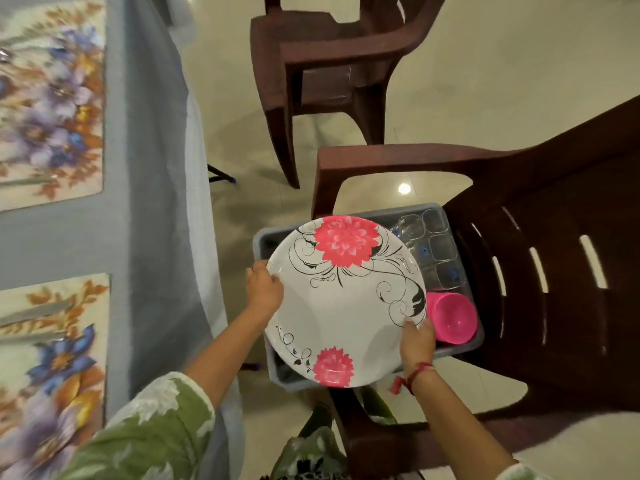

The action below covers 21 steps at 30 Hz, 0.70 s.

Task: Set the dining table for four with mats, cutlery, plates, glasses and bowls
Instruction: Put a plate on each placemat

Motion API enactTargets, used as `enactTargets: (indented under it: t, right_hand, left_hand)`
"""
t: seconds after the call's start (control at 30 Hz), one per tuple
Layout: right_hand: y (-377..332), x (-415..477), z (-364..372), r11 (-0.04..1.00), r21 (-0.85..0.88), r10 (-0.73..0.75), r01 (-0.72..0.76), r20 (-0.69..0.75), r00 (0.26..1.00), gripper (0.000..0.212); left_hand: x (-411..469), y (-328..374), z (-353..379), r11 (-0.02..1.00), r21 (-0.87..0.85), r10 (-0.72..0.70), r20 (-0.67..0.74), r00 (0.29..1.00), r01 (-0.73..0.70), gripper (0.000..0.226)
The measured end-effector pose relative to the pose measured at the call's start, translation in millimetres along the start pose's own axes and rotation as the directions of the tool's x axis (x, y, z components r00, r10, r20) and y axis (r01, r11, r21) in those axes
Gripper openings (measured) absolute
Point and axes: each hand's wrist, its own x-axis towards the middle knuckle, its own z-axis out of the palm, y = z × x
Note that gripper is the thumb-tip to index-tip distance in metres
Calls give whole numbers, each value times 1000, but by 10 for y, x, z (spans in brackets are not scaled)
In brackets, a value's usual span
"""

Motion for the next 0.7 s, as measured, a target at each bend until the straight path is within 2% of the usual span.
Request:
enactTargets:
  t: [0.17, 0.3, 0.4, 0.53, 0.7]
  right_hand:
    - [-419, -635, -326, 984, 62, -171, 169, 32, 985, 37]
    - [-621, -1062, -510, 942, 102, -329, 321, 79, 941, 28]
    - [-726, -1321, -608, 897, 92, -442, 433, 136, 887, 25]
    - [-842, -1502, -603, 810, -9, -565, 587, 259, 784, 24]
    - [-917, -1728, -379, 703, -88, -615, 706, 424, 665, 20]
  left_hand:
    - [-594, -56, -613, 996, -93, 6, -14, 1000, -7, 29]
    - [-1121, -178, -1096, 987, -153, 43, -63, 997, -52, 25]
    - [-1599, -360, -1406, 975, -213, 44, -73, 996, -59, 18]
    - [-2092, -713, -1512, 938, -346, -60, -102, 993, 21, 24]
    - [-2593, -1098, -1486, 849, -526, -200, -219, 955, 57, 31]
